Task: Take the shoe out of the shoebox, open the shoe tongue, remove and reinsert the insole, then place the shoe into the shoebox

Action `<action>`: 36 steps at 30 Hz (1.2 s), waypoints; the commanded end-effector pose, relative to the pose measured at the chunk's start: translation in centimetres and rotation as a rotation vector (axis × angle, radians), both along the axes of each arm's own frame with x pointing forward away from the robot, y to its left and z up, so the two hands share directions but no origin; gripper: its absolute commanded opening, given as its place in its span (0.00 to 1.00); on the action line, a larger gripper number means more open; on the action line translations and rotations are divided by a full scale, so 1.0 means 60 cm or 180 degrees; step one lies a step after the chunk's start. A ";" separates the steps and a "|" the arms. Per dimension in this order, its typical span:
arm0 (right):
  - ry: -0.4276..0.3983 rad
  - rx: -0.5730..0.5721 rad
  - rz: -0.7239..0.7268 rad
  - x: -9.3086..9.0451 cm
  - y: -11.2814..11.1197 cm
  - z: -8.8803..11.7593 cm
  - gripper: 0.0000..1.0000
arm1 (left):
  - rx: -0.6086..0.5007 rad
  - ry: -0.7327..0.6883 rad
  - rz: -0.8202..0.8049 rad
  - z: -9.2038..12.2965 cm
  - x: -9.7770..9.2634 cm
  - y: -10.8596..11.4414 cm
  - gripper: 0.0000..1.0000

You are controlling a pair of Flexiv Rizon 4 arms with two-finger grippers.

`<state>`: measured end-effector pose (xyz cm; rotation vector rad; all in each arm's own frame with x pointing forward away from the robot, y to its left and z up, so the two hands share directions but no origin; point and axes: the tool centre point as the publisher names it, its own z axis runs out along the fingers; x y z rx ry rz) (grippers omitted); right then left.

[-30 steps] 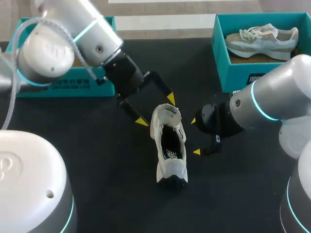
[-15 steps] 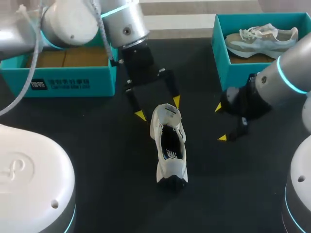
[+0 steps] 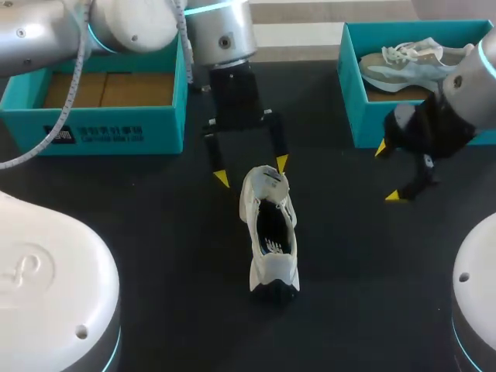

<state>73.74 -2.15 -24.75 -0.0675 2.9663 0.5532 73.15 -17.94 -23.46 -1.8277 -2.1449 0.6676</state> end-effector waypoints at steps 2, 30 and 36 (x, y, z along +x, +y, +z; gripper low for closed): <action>-0.0013 -0.0015 -0.0010 -0.013 -0.013 0.035 1.00 | 0.0181 -0.0035 -0.0146 -0.011 0.014 -0.013 1.00; -0.0013 -0.0015 -0.0010 -0.013 -0.013 0.035 1.00 | 0.0504 -0.0271 -0.0606 -0.119 -0.076 -0.041 0.00; -0.0013 -0.0015 -0.0010 -0.013 -0.013 0.035 1.00 | 0.0503 -0.0465 -0.0575 -0.149 -0.082 -0.046 0.00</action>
